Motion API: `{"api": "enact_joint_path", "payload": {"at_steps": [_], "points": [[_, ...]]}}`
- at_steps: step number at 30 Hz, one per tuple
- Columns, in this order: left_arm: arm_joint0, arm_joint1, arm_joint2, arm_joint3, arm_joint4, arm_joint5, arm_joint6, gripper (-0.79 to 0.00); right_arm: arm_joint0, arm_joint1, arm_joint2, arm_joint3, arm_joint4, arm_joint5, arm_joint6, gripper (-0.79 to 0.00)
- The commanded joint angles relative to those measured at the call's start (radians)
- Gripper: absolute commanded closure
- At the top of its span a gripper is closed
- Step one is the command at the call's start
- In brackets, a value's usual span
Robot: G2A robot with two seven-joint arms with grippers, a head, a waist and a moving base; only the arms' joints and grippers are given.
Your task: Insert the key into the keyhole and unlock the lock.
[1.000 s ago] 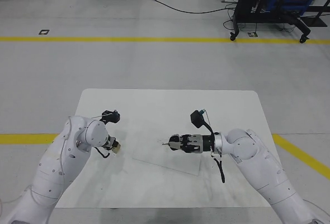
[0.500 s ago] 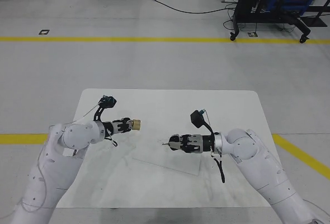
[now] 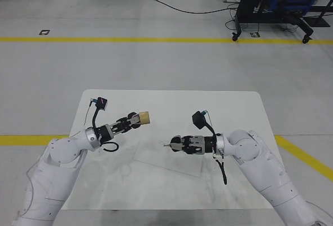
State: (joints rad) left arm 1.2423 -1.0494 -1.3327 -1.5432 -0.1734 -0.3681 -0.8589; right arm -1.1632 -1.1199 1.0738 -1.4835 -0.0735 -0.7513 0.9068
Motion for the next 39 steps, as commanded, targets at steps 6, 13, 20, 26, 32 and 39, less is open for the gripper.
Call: {"api": "enact_joint_path", "payload": {"at_steps": [6, 13, 20, 26, 32, 39], "points": [[0.0, 0.0, 0.0, -0.001, 0.002, 0.0, 0.0, 0.0, 0.0, 0.0, 0.0, 0.0, 0.0, 0.0, 0.0, 0.0], [0.0, 0.0, 0.0, -0.001, 0.002, 0.0, 0.0, 0.0, 0.0, 0.0, 0.0, 0.0, 0.0, 0.0, 0.0, 0.0], [0.0, 0.0, 0.0, -0.001, 0.002, 0.0, 0.0, 0.0, 0.0, 0.0, 0.0, 0.0, 0.0, 0.0, 0.0, 0.0], [0.0, 0.0, 0.0, -0.001, 0.002, 0.0, 0.0, 0.0, 0.002, -0.009, 0.009, 0.102, 0.033, -0.158, -0.147, 0.0], [0.0, 0.0, 0.0, -0.001, 0.002, 0.0, 0.0, 0.0, 0.002, -0.009, 0.009, 0.102, 0.033, -0.158, -0.147, 0.0], [0.062, 0.01, -0.011, -0.013, 0.025, -0.022, -0.053, 0.0, -0.018, -0.01, 0.02, 0.107, 0.056, -0.145, -0.216, 0.0]]}}
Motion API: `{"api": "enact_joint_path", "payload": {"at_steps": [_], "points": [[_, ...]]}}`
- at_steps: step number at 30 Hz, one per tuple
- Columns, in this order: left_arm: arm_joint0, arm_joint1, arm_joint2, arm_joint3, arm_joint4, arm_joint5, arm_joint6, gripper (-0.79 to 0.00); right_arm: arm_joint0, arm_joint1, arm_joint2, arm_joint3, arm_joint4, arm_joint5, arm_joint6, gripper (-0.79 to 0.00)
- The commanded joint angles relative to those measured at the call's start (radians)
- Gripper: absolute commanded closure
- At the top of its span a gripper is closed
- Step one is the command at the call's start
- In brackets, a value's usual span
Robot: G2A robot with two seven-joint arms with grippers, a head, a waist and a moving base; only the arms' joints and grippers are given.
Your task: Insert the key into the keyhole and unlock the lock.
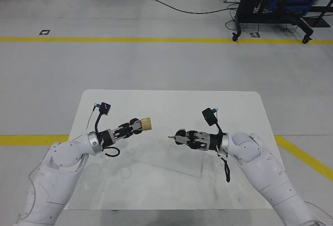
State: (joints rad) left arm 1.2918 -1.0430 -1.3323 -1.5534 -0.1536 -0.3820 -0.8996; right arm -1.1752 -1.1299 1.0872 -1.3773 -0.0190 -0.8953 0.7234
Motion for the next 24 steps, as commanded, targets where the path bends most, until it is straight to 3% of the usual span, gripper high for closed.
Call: {"api": "enact_joint_path", "payload": {"at_steps": [1, 8, 14, 24], "points": [[0.027, 0.006, -0.017, -0.015, -0.01, -0.015, -0.028, 0.0, -0.014, -0.001, 0.008, -0.004, 0.028, -0.02, -0.059, 0.0], [0.087, 0.024, -0.044, -0.112, -0.032, -0.009, -0.174, 0.0, 0.019, -0.011, -0.006, 0.032, 0.086, -0.027, -0.13, 0.0], [0.055, 0.021, 0.011, -0.149, -0.039, 0.03, -0.202, 0.0, 0.101, -0.045, -0.108, 0.101, 0.125, -0.036, -0.148, 0.0], [-0.05, 0.006, 0.11, -0.105, -0.043, 0.074, -0.187, 0.0, 0.161, -0.069, -0.198, 0.155, 0.206, -0.066, -0.073, 0.0]]}}
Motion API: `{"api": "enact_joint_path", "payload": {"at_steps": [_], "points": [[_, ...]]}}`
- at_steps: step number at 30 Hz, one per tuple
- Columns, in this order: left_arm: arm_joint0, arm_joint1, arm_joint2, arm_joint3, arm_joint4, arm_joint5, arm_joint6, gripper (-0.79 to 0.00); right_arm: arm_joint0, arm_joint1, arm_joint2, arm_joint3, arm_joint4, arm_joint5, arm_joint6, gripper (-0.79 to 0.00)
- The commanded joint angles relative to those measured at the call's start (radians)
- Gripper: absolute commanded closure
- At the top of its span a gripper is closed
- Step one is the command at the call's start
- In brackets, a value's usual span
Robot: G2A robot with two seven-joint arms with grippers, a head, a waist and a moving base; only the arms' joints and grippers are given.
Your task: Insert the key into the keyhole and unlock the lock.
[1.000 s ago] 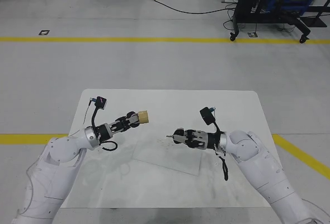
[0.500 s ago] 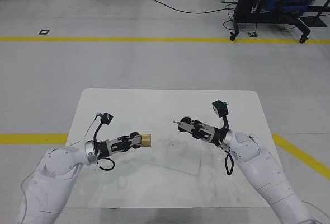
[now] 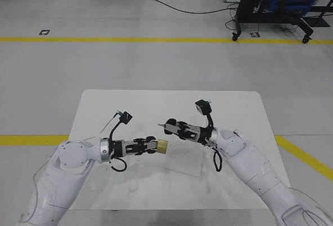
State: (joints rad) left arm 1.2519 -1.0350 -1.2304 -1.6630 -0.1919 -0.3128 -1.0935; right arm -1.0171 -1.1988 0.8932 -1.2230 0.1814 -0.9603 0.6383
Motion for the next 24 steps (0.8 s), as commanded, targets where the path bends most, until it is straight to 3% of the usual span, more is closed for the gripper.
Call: {"api": "enact_joint_path", "payload": {"at_steps": [1, 10, 20, 24], "points": [[-0.017, -0.003, 0.013, 0.01, -0.009, 0.009, 0.014, 0.0, 0.005, 0.0, -0.008, -0.001, 0.01, -0.003, 0.025, 0.0], [-0.051, -0.009, 0.029, 0.023, -0.005, 0.115, 0.099, 0.0, -0.025, 0.021, 0.006, -0.05, 0.077, -0.039, 0.127, 0.0], [-0.053, -0.009, 0.034, 0.004, 0.012, 0.13, 0.12, 0.0, -0.052, 0.034, 0.055, -0.058, 0.085, -0.052, 0.094, 0.0], [-0.033, -0.017, 0.04, 0.037, -0.068, 0.236, 0.207, 0.0, -0.069, 0.033, 0.053, -0.064, 0.069, 0.002, 0.064, 0.0]]}}
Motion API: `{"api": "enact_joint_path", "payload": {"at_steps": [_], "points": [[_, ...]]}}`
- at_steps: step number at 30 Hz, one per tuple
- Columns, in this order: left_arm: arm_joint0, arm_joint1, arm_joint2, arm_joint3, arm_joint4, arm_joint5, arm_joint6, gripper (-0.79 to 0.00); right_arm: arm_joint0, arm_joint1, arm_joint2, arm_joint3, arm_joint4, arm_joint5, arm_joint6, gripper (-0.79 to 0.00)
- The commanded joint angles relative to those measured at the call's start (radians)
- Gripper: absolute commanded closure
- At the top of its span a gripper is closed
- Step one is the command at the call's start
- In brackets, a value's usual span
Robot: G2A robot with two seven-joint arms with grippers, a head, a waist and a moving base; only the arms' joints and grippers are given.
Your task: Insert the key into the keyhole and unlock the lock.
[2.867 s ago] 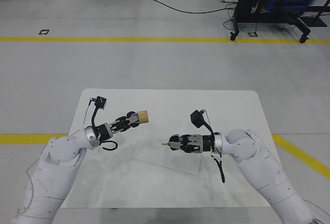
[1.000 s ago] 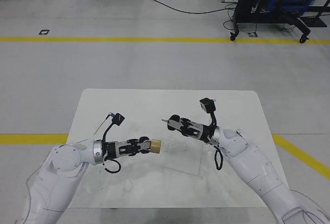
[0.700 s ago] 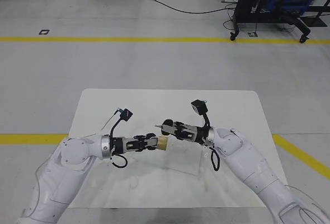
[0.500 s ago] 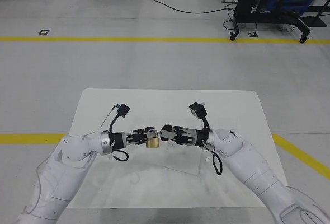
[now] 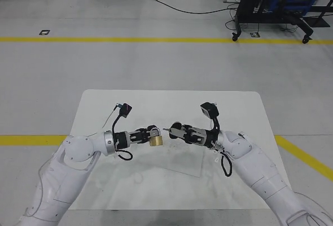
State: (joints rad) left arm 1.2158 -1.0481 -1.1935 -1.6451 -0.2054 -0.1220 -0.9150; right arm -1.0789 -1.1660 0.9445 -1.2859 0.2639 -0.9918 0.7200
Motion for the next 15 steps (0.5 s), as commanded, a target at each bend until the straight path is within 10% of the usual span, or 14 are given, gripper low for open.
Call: {"api": "enact_joint_path", "payload": {"at_steps": [1, 15], "points": [[-0.004, -0.007, 0.004, 0.033, -0.081, 0.071, 0.05, 0.0, -0.02, -0.001, 0.002, -0.007, -0.011, 0.057, -0.043, 0.0], [-0.114, -0.05, 0.081, 0.14, -0.271, 0.236, 0.208, 0.0, -0.177, 0.028, 0.082, -0.114, 0.184, 0.24, -0.04, 0.0]]}}
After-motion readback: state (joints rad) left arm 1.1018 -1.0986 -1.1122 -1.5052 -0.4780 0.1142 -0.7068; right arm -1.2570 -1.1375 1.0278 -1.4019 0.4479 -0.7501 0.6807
